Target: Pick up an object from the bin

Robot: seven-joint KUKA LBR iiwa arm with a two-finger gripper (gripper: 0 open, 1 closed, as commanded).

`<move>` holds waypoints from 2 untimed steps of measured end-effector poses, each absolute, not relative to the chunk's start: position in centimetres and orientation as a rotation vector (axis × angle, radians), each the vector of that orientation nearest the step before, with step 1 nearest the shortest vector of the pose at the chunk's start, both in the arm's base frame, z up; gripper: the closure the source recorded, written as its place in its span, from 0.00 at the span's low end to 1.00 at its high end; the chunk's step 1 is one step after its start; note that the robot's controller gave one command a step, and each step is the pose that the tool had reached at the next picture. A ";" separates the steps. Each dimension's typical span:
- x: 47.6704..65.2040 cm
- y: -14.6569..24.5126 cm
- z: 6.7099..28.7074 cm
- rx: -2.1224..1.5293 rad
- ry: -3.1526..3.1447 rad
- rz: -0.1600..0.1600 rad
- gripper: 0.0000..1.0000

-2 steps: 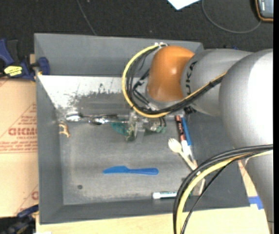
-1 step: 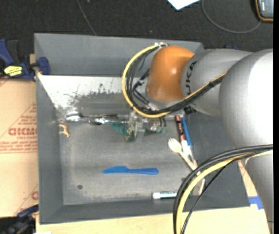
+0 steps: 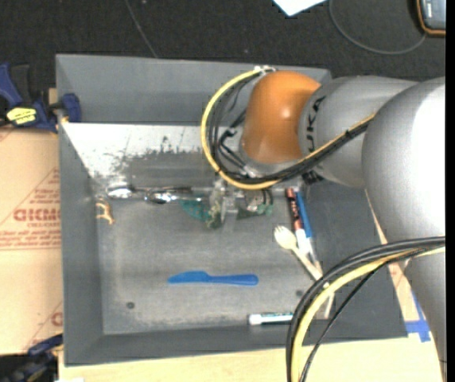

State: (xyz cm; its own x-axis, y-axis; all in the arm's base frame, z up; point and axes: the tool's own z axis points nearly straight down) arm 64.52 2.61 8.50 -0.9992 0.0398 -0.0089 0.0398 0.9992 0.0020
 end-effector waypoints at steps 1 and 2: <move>64.7 2.6 10.3 0.063 3.125 0.004 1.00; 64.8 2.5 11.2 0.064 3.120 0.004 1.00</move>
Offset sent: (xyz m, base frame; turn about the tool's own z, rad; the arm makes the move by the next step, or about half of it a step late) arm 0.0014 -0.0001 0.0275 0.0002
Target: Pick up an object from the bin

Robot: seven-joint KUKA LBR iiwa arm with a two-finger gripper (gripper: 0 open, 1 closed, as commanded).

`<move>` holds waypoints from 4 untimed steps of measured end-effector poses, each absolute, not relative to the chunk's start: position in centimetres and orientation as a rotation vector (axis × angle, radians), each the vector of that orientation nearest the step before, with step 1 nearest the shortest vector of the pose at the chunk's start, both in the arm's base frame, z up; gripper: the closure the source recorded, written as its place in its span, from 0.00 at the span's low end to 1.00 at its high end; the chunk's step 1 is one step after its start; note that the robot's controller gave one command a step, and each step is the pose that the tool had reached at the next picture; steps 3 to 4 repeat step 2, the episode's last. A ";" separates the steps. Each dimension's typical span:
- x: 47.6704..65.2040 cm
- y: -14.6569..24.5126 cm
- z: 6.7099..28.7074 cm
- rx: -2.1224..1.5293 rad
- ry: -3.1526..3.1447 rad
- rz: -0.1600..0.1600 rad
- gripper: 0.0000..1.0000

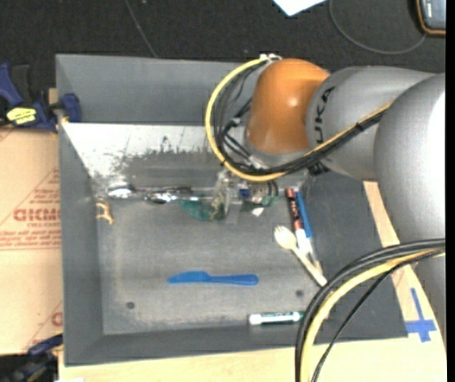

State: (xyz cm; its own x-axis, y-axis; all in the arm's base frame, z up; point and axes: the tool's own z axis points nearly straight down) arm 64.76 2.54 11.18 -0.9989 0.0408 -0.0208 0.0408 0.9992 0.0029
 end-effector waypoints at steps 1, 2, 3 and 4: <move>64.6 2.5 15.9 0.064 3.127 0.004 1.00; 64.8 2.5 19.6 0.063 3.122 0.004 1.00; 64.8 2.5 19.6 0.063 3.122 0.004 1.00; 64.8 2.5 19.6 0.063 3.122 0.004 1.00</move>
Offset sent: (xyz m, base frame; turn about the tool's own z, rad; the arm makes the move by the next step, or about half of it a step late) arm -0.0029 -0.0002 0.0421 0.0002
